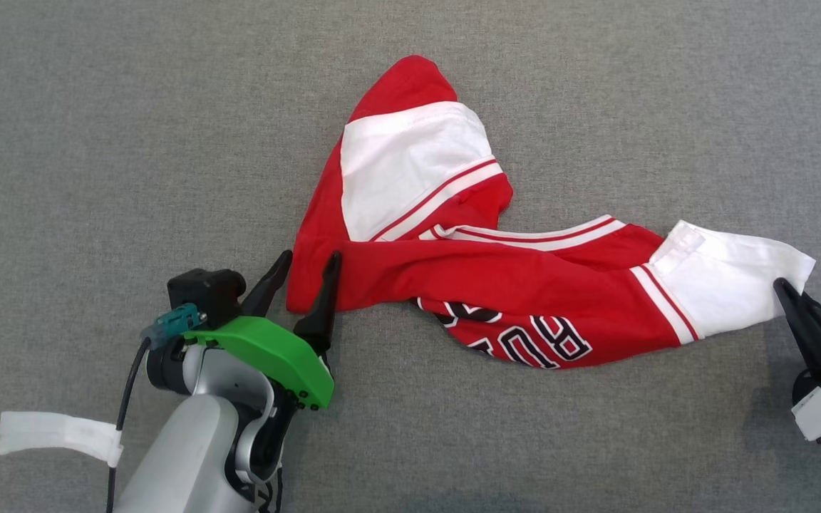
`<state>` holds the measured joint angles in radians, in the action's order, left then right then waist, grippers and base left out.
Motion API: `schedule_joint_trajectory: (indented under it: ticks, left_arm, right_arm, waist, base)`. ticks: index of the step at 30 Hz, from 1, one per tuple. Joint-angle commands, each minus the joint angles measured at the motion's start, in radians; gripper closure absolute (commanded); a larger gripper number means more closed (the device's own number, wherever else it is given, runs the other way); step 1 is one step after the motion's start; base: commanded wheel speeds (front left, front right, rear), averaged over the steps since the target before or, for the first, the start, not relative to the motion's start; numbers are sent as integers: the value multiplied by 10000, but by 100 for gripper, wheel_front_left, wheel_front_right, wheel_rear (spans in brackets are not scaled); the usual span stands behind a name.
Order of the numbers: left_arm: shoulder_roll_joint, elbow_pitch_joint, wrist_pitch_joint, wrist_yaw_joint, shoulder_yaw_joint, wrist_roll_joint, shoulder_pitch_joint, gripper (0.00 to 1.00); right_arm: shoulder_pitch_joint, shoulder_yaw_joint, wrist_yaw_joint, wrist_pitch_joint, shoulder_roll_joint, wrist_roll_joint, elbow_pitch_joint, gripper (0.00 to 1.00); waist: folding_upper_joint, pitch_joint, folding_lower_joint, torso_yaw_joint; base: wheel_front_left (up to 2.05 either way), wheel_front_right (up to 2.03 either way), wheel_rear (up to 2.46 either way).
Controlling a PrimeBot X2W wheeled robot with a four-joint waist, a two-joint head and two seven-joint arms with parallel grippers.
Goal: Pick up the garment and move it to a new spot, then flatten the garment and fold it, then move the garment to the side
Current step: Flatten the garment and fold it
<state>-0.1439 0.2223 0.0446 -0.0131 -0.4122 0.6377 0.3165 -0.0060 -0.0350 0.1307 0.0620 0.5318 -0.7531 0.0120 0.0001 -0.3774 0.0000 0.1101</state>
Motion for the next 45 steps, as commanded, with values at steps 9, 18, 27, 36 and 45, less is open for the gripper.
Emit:
schedule_joint_trajectory:
  ticks: [9, 18, 27, 36, 45]
  left_arm:
    - [-558, 114, 688, 218, -387, -582, 1145, 0]
    - [-762, 231, 1014, 308, -525, -469, 1134, 0]
    - [-779, 139, 1029, 192, -533, -374, 993, 58]
    - [-838, 236, 915, 161, -447, -265, 968, 14]
    - [-833, 340, 943, 135, -531, -210, 894, 24]
  right_arm:
    - [-116, -145, 0, -26, -113, 63, 28, 100]
    - [-82, -135, 0, -95, -189, 7, 135, 100]
    - [-86, -88, 0, -33, -235, 57, 199, 100]
    - [-29, -87, 0, 31, -212, 53, 200, 100]
    - [-13, -94, 0, 85, -213, 79, 227, 100]
  waist:
    - [-1, -1, 0, -209]
    - [-1, 12, 0, -427]
    - [-1, 39, 0, -318]
    - [-1, 50, 0, -216]
    - [-1, 127, 0, -260]
  base:
    - [0, 0, 0]
    - [0, 0, 0]
    - [0, 0, 0]
    - [0, 0, 0]
    - [0, 0, 0]
